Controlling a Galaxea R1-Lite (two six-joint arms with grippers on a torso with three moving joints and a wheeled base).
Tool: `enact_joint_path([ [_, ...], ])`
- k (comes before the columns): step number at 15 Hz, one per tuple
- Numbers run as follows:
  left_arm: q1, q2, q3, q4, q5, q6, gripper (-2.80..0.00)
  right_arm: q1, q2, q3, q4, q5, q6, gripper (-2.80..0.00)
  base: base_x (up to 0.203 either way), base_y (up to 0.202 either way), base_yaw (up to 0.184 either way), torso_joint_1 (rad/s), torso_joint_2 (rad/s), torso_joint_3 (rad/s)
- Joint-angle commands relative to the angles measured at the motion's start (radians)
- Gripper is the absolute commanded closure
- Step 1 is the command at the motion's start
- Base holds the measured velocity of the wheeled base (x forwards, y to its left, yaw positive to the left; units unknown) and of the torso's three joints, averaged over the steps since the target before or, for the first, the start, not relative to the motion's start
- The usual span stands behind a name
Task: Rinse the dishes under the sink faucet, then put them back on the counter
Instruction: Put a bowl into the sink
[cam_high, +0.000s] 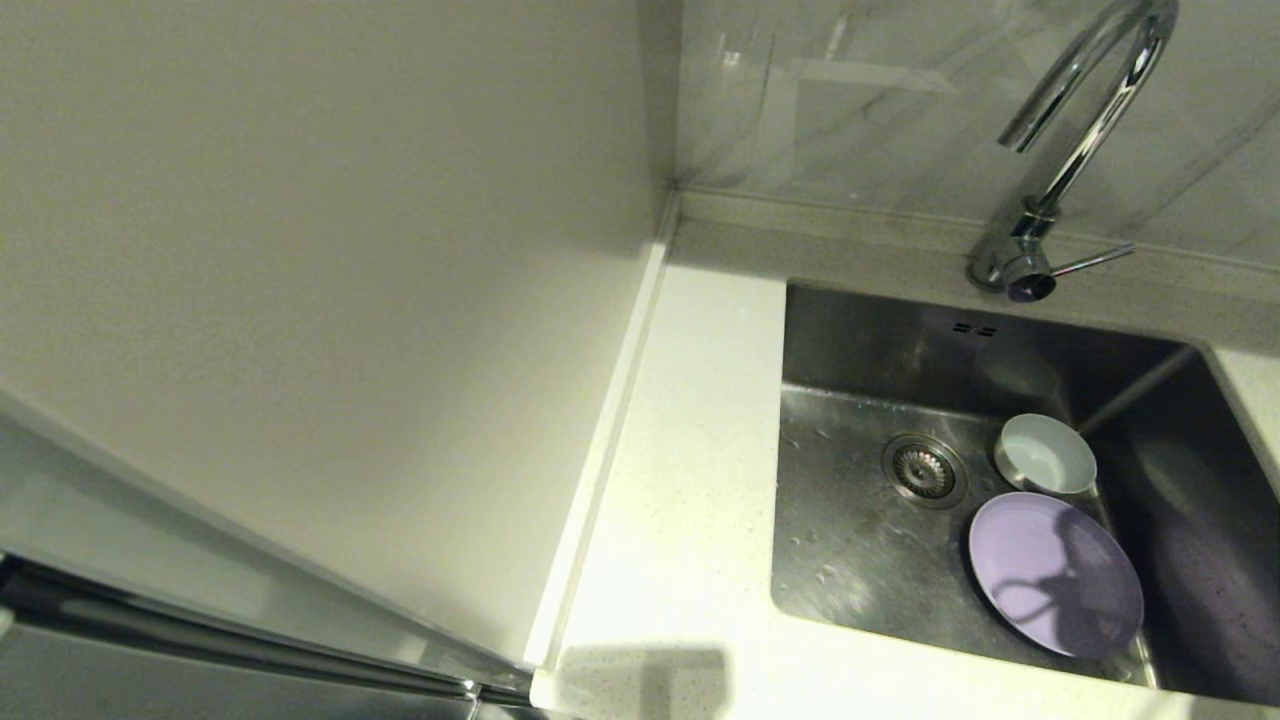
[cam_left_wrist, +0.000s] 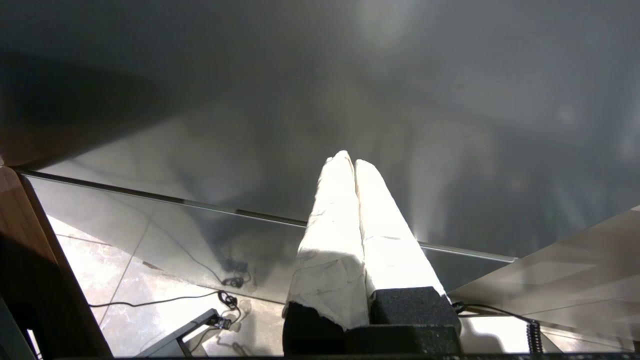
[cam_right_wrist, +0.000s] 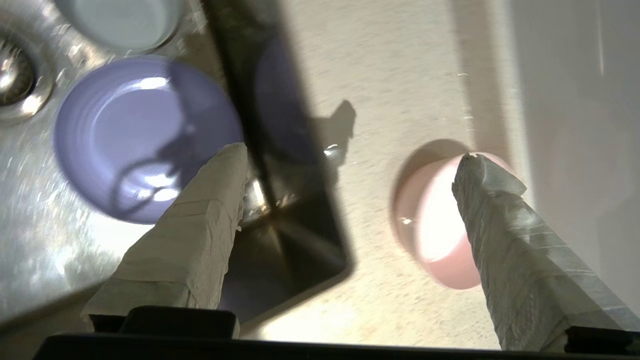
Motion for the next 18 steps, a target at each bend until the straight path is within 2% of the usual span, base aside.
enact_joint_path([
  [1, 0.0, 0.0, 0.002, 0.0, 0.0, -0.001, 0.0, -0.105, 0.037, -0.038, -0.002, 0.042, -0.011, -2.8, 0.0, 0.0, 0.0, 0.0, 0.0, 0.0],
  [4, 0.0, 0.0, 0.003, 0.0, 0.0, -0.001, 0.0, -0.143, 0.092, -0.064, -0.004, 0.035, -0.015, -2.8, 0.0, 0.0, 0.0, 0.0, 0.0, 0.0],
  [8, 0.0, 0.0, 0.003, 0.0, 0.0, -0.001, 0.0, -0.188, 0.195, -0.1, 0.006, -0.049, -0.016, -2.8, 0.0, 0.0, 0.0, 0.0, 0.0, 0.0],
  [12, 0.0, 0.0, 0.002, 0.0, 0.001, -0.001, 0.0, -0.219, 0.264, -0.164, 0.11, -0.046, -0.034, -2.8, 0.0, 0.0, 0.0, 0.0, 0.0, 0.0],
  [18, 0.0, 0.0, 0.003, -0.001, 0.0, -0.001, 0.0, -0.267, 0.316, -0.159, 0.149, -0.03, -0.031, -2.8, 0.0, 0.0, 0.0, 0.0, 0.0, 0.0],
])
